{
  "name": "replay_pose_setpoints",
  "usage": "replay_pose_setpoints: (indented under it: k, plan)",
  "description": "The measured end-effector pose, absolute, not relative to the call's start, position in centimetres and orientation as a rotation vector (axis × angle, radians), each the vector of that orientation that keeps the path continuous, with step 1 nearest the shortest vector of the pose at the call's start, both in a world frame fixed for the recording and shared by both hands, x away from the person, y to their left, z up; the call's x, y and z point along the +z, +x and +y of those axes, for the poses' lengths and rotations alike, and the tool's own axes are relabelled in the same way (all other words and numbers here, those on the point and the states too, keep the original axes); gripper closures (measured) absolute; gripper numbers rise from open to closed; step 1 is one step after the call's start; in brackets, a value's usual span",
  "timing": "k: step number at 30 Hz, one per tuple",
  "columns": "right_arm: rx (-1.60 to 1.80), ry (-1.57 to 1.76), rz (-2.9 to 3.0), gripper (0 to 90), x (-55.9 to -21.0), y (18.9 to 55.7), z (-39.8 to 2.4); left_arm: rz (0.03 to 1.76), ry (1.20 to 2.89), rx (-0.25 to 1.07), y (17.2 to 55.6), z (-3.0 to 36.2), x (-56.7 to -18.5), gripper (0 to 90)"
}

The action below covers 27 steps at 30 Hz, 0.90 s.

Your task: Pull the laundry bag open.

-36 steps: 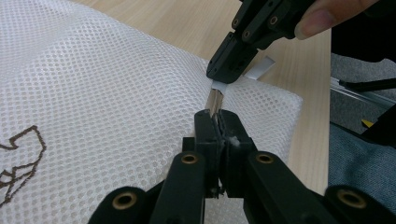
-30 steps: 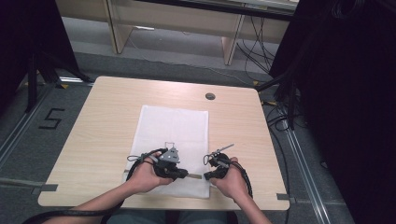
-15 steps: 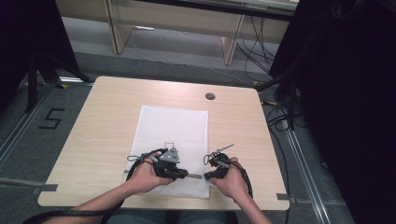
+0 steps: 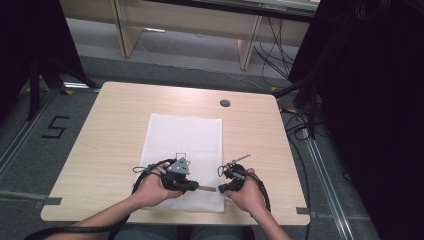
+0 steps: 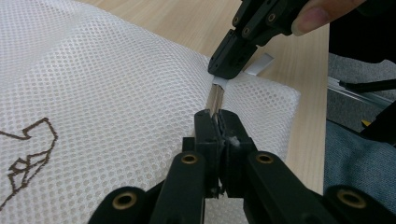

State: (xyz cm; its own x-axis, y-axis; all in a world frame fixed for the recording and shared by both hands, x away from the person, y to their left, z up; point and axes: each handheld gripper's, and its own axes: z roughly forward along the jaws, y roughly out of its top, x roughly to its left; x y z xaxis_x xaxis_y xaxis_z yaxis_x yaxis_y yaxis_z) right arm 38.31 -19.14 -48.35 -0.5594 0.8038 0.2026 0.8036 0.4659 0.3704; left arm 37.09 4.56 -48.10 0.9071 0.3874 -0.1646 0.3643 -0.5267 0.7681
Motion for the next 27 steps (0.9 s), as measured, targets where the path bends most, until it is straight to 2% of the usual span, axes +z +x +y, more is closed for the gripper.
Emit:
replay_pose_setpoints:
  k: [27]
  plan:
    - [0.679, 1.475, 2.69, 90.0, -48.3, 38.3, -19.2, 0.536, 2.164, 0.038, 37.0, 5.7, -48.0, 87.1]
